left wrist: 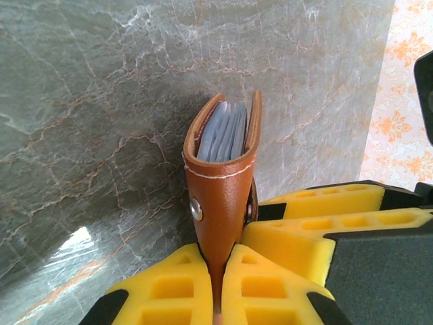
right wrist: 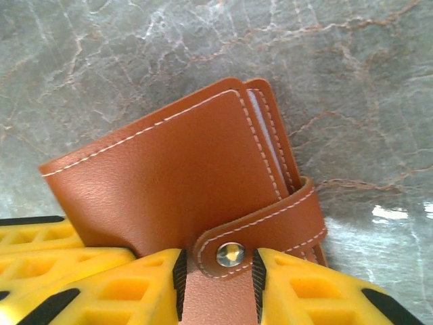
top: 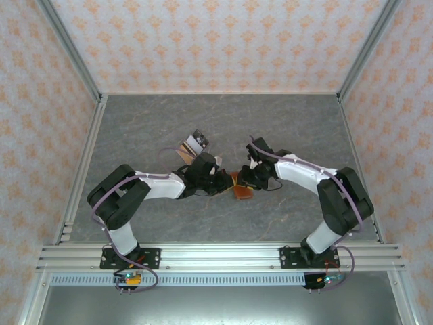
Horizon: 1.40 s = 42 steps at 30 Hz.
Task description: Take the credit cards out of the card holder
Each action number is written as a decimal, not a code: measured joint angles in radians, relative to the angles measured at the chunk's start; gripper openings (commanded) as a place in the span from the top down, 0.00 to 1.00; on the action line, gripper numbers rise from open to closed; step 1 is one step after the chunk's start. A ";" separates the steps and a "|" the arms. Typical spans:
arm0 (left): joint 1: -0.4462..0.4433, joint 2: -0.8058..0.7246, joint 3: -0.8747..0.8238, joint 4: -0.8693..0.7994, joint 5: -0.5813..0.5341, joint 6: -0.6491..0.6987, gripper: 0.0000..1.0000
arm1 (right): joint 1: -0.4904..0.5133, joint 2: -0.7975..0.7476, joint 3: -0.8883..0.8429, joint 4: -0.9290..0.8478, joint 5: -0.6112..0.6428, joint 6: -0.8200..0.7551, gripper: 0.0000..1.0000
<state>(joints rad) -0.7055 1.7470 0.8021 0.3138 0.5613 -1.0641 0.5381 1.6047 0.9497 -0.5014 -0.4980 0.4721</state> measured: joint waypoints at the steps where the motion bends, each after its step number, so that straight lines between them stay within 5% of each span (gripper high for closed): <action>1: 0.000 0.000 0.000 -0.003 0.000 0.000 1.00 | 0.001 0.003 0.003 -0.006 0.006 -0.002 0.69; 16: -0.011 -0.014 0.010 -0.054 -0.047 0.012 1.00 | 0.042 0.013 0.046 -0.057 0.146 0.007 0.91; 23: -0.012 -0.042 0.014 -0.123 -0.076 0.026 1.00 | 0.024 -0.014 0.034 -0.112 0.362 0.053 0.91; 26: -0.012 -0.042 0.016 -0.133 -0.076 0.026 1.00 | 0.024 -0.014 0.034 -0.115 0.379 0.059 0.83; 33: -0.012 -0.042 0.047 -0.210 -0.087 0.045 0.44 | 0.024 -0.004 0.034 -0.097 0.353 0.051 0.72; 42: 0.008 -0.119 0.142 -0.424 -0.197 0.134 0.09 | 0.024 0.043 0.034 -0.068 0.314 0.028 0.81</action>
<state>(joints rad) -0.6975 1.6283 0.9443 -0.1104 0.3641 -0.9298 0.5621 1.6482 0.9836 -0.5690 -0.1837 0.4999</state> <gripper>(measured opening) 0.858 0.219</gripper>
